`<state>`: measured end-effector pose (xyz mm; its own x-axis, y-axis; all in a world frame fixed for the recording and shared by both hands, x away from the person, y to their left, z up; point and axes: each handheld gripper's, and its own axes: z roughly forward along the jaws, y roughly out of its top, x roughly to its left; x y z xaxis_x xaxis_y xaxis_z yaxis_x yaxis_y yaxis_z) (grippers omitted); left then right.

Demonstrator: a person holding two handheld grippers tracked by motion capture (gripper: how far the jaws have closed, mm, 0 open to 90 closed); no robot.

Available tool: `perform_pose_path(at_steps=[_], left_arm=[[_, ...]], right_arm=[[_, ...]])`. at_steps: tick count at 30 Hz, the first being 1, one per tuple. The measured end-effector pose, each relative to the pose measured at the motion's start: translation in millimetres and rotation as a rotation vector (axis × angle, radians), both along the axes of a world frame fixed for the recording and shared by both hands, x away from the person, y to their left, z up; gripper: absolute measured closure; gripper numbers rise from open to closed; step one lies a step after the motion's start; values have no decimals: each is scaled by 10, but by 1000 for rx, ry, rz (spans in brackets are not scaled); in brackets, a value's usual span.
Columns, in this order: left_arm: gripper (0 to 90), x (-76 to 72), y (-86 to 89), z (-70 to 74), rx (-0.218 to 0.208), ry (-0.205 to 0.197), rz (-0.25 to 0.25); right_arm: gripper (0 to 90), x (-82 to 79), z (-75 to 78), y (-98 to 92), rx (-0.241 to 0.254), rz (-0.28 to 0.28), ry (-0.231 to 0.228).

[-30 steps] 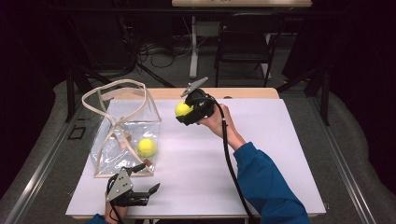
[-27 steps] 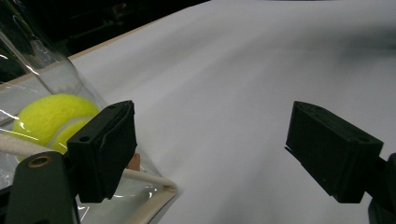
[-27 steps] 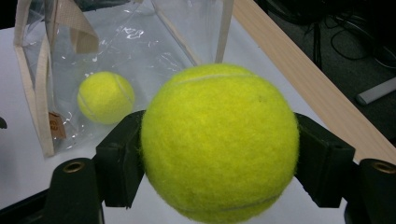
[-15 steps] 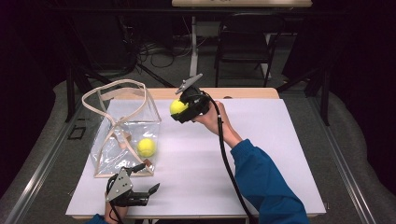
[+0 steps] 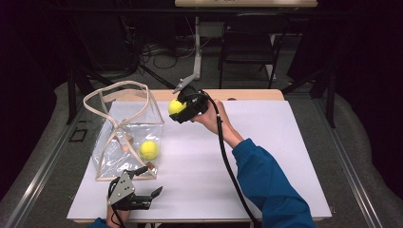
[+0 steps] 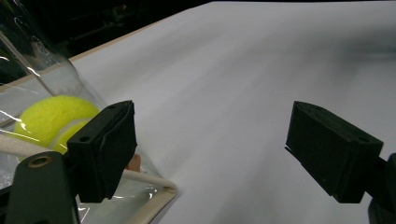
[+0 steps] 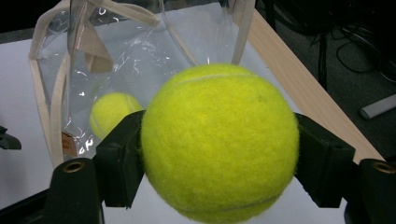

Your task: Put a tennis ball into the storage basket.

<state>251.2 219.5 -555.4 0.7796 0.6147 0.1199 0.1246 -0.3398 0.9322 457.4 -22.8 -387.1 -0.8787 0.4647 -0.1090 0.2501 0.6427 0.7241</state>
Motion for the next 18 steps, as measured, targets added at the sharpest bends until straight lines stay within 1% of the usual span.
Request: perform_pose_path(at_steps=[5,6,18], left_arm=[[160,-2,2,2,-1,0,-1],[160,-1,4,2,-1,0,0],[160,0,1,0,-1,1,-2]], right_arm=[[265,20,23,34,9,3,2],[265,21,27,41,3,3,0],[265,43,77,105,5,11,-1]])
